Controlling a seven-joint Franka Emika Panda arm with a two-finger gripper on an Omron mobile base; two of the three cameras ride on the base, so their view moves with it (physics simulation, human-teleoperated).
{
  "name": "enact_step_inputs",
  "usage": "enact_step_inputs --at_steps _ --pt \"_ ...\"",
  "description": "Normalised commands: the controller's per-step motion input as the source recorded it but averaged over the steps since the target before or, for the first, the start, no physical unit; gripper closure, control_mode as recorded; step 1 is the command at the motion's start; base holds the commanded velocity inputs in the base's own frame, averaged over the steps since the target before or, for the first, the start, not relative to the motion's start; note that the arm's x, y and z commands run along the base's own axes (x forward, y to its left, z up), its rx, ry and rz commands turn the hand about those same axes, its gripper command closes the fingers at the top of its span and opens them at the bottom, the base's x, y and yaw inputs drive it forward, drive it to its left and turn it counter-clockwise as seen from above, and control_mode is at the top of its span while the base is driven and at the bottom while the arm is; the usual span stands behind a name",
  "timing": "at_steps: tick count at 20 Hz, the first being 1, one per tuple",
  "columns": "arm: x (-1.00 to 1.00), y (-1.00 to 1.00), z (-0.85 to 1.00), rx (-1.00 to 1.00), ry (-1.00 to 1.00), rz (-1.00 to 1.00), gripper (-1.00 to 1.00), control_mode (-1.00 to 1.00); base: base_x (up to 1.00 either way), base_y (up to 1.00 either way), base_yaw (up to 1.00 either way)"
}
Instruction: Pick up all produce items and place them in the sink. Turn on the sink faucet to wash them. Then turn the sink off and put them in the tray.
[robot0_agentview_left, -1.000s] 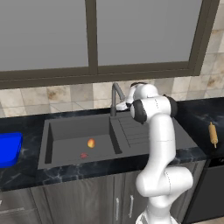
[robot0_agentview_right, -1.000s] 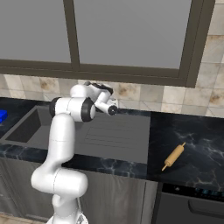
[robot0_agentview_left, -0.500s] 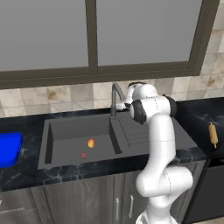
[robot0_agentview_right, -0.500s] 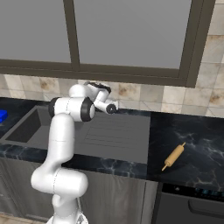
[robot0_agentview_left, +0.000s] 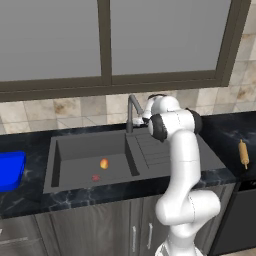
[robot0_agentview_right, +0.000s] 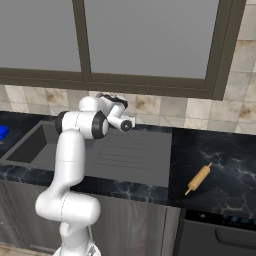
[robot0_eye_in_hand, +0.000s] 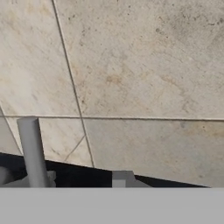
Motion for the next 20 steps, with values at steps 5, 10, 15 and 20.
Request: enact_step_inputs --at_steps 5,10,15,20 --pt "0.00 -0.84 -0.16 0.05 0.00 -0.01 1.00 -1.00 0.00 0.00 0.00" --pt "0.00 -0.85 -0.22 0.06 0.02 0.00 1.00 -1.00 0.00 0.00 0.00" --pt "0.00 -0.85 -0.30 0.06 0.06 0.00 1.00 -1.00 0.00 0.00 0.00" --pt "0.00 -0.86 -0.36 0.07 0.09 0.00 1.00 -1.00 0.00 0.00 0.00"
